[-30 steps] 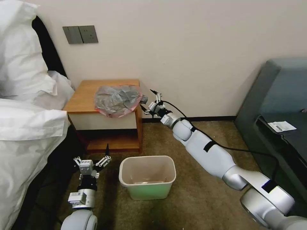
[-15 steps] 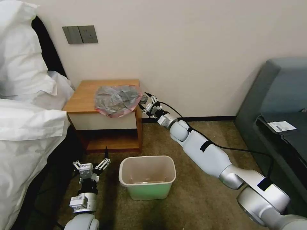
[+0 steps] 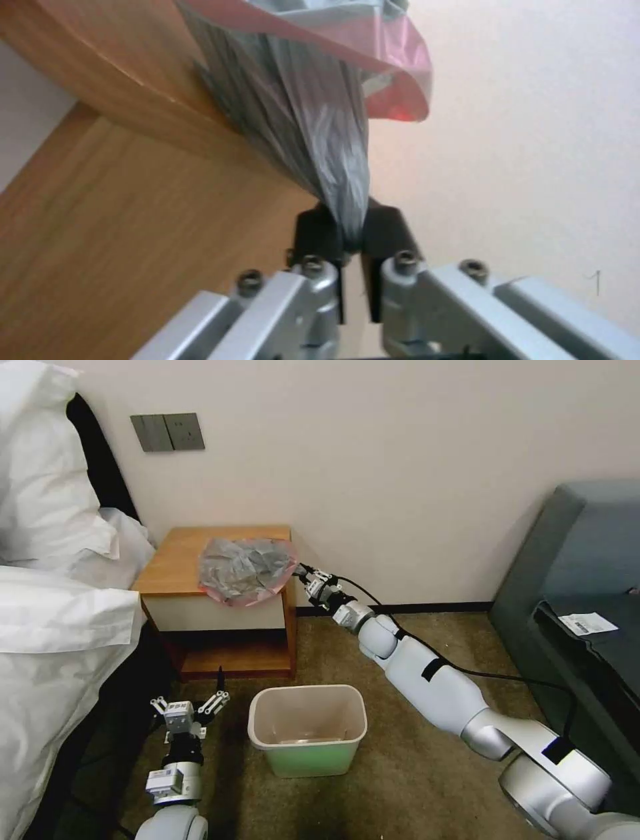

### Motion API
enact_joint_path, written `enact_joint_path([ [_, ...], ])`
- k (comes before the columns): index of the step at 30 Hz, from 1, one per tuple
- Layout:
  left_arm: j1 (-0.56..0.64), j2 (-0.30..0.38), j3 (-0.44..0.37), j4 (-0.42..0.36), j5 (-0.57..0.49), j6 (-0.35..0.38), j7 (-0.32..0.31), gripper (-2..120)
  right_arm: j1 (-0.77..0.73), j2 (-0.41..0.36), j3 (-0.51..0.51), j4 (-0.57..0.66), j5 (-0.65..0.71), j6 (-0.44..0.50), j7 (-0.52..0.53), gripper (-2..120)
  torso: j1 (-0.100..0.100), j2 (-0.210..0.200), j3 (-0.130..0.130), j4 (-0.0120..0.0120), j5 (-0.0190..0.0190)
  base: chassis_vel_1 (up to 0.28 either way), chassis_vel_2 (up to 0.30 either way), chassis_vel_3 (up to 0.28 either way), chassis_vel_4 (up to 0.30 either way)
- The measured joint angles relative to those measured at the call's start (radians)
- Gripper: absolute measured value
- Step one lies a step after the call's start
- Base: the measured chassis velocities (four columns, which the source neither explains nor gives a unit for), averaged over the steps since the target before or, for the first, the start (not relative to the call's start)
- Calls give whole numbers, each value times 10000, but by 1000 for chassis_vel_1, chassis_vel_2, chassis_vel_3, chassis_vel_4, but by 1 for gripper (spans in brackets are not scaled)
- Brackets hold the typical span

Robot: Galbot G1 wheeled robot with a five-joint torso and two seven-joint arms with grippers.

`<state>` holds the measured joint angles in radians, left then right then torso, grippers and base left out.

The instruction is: Pick up the garbage bag from the table and place it over the trash can.

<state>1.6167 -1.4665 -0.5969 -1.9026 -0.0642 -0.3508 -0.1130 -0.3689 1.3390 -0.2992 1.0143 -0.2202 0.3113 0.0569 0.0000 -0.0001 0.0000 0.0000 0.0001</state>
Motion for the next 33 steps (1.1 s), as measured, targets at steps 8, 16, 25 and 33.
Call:
enact_joint_path([
  [8,183,-117,-244,232,7,-222,-51,100,-223,-92,162,399,203,-58,49,0,0,0,0,1,-2,0,0,0,0],
  [16,156,141,-845,124,-170,-237,-108,100,-1014,-532,482,1831,763,-590,163,0,0,0,0,1,0,0,0,0,0],
  [25,179,324,-1454,-662,-1115,300,-862,99,-4228,-1896,1458,5458,930,-1026,294,0,-1,1,-1,-1,-1,0,0,0,0],
  [33,304,704,-1516,-1292,-2171,1044,-1473,99,-6313,-2408,2104,6498,267,-600,-178,0,-1,0,-2,-2,0,0,0,0,0],
])
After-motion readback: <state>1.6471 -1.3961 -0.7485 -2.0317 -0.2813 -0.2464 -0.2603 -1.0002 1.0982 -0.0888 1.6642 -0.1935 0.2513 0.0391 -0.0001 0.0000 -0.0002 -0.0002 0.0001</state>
